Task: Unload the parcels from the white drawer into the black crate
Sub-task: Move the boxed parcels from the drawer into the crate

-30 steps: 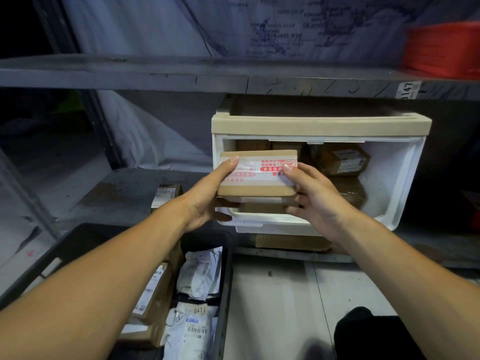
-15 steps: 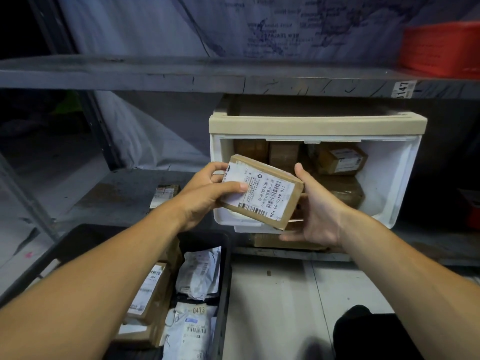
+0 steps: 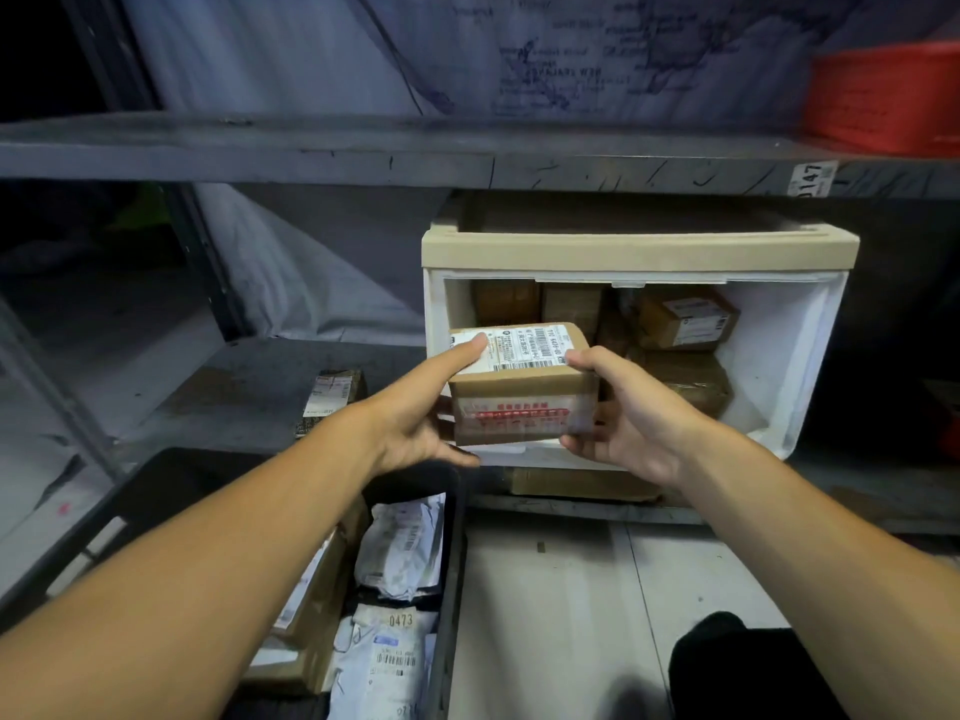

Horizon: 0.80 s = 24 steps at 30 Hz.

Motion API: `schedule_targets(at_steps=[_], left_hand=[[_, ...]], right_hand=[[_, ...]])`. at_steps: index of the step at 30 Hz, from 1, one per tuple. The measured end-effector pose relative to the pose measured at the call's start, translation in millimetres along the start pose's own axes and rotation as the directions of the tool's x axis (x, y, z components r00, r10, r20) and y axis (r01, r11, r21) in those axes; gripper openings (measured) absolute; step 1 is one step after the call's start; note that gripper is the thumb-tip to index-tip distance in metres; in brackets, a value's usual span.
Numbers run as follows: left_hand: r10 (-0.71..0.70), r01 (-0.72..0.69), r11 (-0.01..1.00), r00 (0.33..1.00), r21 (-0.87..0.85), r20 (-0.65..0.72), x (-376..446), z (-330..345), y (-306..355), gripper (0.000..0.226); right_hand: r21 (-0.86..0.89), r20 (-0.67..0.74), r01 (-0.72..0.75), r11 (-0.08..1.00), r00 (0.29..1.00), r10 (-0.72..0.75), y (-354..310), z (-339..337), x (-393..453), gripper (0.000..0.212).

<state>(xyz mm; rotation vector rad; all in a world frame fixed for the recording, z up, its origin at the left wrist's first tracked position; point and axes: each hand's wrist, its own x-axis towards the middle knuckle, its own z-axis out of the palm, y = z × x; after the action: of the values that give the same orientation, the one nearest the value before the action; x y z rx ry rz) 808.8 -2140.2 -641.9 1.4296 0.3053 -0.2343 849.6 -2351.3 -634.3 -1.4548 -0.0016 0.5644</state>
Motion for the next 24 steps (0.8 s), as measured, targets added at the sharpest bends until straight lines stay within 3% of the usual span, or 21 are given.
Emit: schedule_targets(at_steps=[4,8,12,16,18,20,24], left_hand=[[0.023,-0.024,0.991,1.0,-0.133,-0.014,1.7,0.4,2.1,0.069],[-0.044,0.045,0.992,0.999,-0.117,0.011,3.4,-8.8,3.2,0.079],[-0.092,0.094,0.995,0.994,-0.035,0.06,-1.9,-5.4,1.8,0.067],[-0.06,0.068,0.984,0.997,-0.167,0.053,-3.8,1.7,4.2,0.052],[-0.037,0.042,0.97,0.999,-0.238,0.026,-1.8,6.6,3.1,0.055],[-0.005,0.004,0.962,1.0,-0.272,-0.002,0.3,13.3,1.2,0.04],[0.003,-0.009,0.979,1.0,-0.204,-0.028,0.5,20.6,-2.8,0.029]], right_hand=[[0.046,-0.055,-0.035,0.998,0.998,0.038,1.7,1.5,1.6,0.033],[0.064,-0.072,-0.049,0.997,0.996,0.053,-0.1,-2.8,1.3,0.038],[0.023,-0.107,-0.036,0.999,0.994,0.038,-0.6,-2.4,3.9,0.04],[0.054,-0.143,0.039,0.998,0.989,-0.031,-0.8,1.2,6.7,0.043],[0.055,-0.117,0.069,0.996,0.991,-0.062,0.0,4.1,8.5,0.044],[0.028,-0.07,0.077,0.997,0.995,-0.075,2.4,7.6,11.2,0.047],[-0.009,-0.023,0.086,0.996,0.996,-0.086,4.7,12.1,11.2,0.044]])
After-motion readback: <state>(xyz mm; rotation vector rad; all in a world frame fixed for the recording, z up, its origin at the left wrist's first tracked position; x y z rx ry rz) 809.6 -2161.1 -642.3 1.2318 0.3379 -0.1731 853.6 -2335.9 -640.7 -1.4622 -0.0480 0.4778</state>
